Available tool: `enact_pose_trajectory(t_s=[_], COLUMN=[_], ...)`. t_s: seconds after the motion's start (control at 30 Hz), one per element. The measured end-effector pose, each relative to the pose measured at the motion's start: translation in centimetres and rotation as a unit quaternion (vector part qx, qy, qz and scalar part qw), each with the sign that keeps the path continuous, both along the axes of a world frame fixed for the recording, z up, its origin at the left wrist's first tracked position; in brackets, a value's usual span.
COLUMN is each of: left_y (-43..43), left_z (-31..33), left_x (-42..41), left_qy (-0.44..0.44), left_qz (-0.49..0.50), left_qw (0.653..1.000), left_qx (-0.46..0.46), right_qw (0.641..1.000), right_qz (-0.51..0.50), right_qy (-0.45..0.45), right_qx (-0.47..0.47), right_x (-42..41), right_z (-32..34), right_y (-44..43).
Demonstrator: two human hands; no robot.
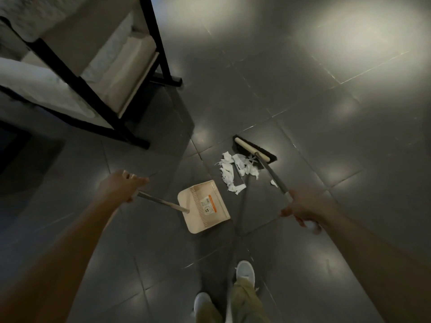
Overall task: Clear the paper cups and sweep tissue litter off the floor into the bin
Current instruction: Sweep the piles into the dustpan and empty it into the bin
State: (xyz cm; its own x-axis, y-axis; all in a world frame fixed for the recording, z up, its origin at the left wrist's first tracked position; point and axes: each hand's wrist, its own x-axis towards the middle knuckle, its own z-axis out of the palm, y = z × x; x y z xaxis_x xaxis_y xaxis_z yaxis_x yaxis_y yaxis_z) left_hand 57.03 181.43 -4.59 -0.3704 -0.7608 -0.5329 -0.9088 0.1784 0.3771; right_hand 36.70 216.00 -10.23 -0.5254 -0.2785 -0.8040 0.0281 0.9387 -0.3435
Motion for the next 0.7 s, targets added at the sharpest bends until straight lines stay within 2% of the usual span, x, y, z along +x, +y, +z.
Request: enact_pose_trajectory(t_s=[0.07, 0.17, 0.3, 0.53, 0.63, 0.7], left_y=[0.3, -0.2, -0.3, -0.6, -0.9, -1.2], left_z=[1.0, 0.3, 0.2, -0.9, -1.0, -0.9], left_x=[1.2, 3.1, 4.0, 2.5, 1.4, 1.1], left_qy=[-0.021, -0.004, -0.031, -0.043, -0.037, -0.044], left_qz=[-0.058, -0.229, -0.217, -0.285, -0.283, -0.275], left_qw=[0.997, 0.959, 0.958, 0.935, 0.938, 0.942], left_qx=[-0.051, -0.168, -0.186, -0.205, -0.199, -0.190], right_qw=[0.996, 0.979, 0.969, 0.997, 0.996, 0.992], right_qz=[-0.071, -0.182, -0.225, -0.057, 0.052, 0.095], right_qy=[-0.022, -0.030, -0.022, 0.037, 0.058, 0.065], right_qx=[-0.041, -0.082, -0.099, -0.030, 0.035, 0.047], right_x=[1.2, 2.1, 1.0, -2.0, -1.3, 0.0], right_z=[0.2, 0.8, 1.7, -1.0, -0.9, -0.5], right_y=[0.3, 0.8, 0.2, -5.2, -6.1, -6.1])
